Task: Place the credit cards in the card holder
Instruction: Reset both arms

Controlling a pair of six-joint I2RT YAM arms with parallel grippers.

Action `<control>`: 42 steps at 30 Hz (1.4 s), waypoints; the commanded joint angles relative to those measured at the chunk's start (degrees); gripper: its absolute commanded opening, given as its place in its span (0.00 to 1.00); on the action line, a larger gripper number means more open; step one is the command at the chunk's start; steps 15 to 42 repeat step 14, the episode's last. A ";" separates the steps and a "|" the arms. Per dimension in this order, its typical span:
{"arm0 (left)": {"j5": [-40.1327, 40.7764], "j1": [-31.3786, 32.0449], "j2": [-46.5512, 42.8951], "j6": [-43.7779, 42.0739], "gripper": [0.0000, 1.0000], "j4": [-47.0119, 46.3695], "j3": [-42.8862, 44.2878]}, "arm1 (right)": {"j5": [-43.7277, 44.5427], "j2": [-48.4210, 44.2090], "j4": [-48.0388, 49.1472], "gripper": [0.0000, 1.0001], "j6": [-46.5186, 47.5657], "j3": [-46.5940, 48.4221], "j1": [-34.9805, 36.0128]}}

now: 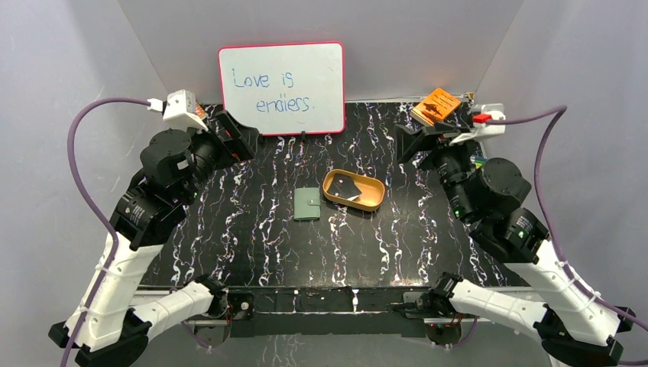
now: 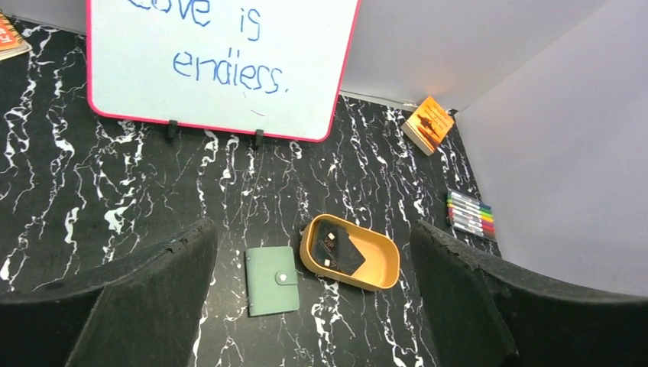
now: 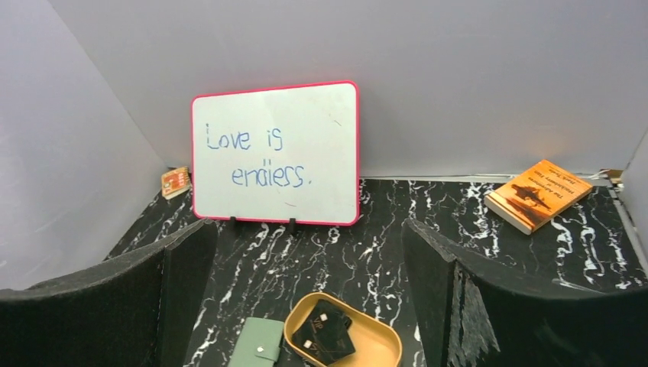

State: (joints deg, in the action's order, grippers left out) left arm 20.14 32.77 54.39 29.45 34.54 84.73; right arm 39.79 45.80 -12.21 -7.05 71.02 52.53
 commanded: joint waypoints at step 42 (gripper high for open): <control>1.49 2.19 1.52 1.31 0.94 -3.11 2.27 | -4.09 12.10 -15.35 0.99 -8.71 13.49 0.07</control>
